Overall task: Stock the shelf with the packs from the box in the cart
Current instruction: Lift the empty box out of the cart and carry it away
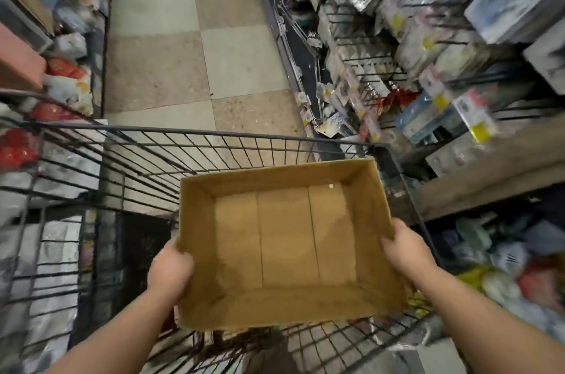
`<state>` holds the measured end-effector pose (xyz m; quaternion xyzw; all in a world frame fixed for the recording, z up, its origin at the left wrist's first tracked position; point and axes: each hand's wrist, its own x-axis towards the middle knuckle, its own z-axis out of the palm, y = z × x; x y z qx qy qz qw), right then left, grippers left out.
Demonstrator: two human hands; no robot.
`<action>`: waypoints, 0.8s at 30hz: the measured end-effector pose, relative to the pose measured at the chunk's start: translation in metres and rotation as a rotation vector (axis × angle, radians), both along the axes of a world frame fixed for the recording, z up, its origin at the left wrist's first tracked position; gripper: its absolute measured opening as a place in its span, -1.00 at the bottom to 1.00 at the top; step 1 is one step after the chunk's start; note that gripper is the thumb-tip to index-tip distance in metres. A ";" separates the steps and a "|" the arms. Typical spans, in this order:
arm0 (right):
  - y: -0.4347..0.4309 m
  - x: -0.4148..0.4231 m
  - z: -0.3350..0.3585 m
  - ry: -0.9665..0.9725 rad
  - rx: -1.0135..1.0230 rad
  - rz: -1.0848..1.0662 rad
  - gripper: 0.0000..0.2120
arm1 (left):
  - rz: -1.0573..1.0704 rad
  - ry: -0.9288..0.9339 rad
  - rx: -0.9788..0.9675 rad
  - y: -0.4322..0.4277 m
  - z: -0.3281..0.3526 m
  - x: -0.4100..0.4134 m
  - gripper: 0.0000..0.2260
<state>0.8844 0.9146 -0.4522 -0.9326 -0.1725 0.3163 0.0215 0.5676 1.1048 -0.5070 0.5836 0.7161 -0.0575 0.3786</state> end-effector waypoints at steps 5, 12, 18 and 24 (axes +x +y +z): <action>-0.020 -0.004 0.075 -0.122 0.088 -0.020 -0.65 | 0.030 -0.105 0.219 0.000 0.057 0.013 -0.67; -0.110 -0.031 0.161 -0.310 0.172 -0.118 -0.73 | -0.157 -0.261 0.398 -0.026 0.139 0.040 -0.66; -0.238 -0.098 0.195 -0.380 0.258 -0.379 -0.75 | -0.435 -0.352 0.518 -0.087 0.205 0.054 -0.70; -0.393 -0.213 0.208 -0.387 0.330 -0.731 -0.67 | -0.749 -0.469 0.543 -0.203 0.237 0.060 -0.68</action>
